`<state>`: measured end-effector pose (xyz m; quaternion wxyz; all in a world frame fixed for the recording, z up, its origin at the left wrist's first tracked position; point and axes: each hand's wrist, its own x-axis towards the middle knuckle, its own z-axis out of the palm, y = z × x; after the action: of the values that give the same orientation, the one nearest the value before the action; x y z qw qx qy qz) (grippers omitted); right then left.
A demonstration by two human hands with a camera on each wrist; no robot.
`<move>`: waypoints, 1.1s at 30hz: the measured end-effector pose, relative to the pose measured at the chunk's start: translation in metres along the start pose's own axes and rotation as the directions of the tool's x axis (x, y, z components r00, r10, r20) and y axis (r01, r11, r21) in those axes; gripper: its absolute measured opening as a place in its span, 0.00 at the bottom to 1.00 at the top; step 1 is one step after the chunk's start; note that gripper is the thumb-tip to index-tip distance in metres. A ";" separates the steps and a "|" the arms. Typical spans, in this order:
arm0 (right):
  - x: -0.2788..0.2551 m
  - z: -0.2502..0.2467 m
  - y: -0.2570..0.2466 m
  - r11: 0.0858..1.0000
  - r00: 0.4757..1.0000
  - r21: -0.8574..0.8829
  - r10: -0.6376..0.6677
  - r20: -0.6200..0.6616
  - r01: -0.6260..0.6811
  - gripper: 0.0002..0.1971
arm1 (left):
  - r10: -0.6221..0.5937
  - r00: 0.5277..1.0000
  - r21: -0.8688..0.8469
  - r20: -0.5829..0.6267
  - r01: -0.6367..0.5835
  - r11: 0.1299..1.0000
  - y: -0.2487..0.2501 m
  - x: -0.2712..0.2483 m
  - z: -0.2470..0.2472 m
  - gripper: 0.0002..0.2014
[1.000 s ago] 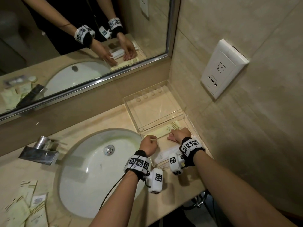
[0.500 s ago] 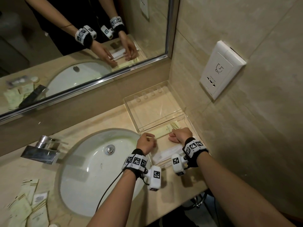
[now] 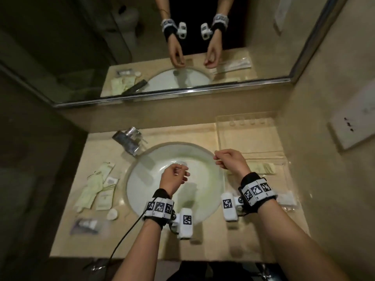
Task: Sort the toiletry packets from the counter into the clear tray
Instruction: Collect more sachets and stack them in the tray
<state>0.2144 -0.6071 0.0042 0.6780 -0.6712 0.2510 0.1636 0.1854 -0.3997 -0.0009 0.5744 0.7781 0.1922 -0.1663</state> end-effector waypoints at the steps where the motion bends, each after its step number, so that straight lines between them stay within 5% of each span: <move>1: 0.000 0.015 -0.001 1.000 0.999 -0.023 -0.010 0.050 0.011 0.08 | -0.008 0.999 -0.008 -0.042 0.008 1.000 -0.007 -0.005 -0.014 0.04; 10: -0.028 0.146 0.017 0.968 0.929 -0.244 0.035 0.369 0.061 0.12 | -0.146 0.940 -0.097 -0.307 0.122 0.988 -0.072 -0.060 -0.127 0.04; 17: -0.051 0.241 0.045 0.908 0.872 -0.404 0.107 0.478 0.110 0.14 | -0.283 0.874 -0.203 -0.394 0.218 0.955 -0.136 -0.073 -0.203 0.03; 23: -0.057 0.323 0.069 0.854 0.872 -0.506 0.149 0.466 0.124 0.15 | -0.343 0.850 -0.227 -0.401 0.271 0.936 -0.185 -0.069 -0.274 0.05; 28: -0.046 0.385 0.087 0.813 0.922 -0.570 0.122 0.368 0.119 0.13 | -0.311 0.851 -0.151 -0.424 0.272 0.950 -0.202 -0.049 -0.317 0.09; 33: -0.033 0.425 0.090 0.729 0.974 -0.672 0.039 0.225 0.126 0.31 | -0.152 0.848 0.069 -0.508 0.216 0.974 -0.195 -0.014 -0.343 0.15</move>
<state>0.1884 -0.1778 -0.0639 0.4116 -0.8560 0.0797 0.3024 0.0910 -0.0211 -0.0584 0.4372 0.8065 0.3973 -0.0250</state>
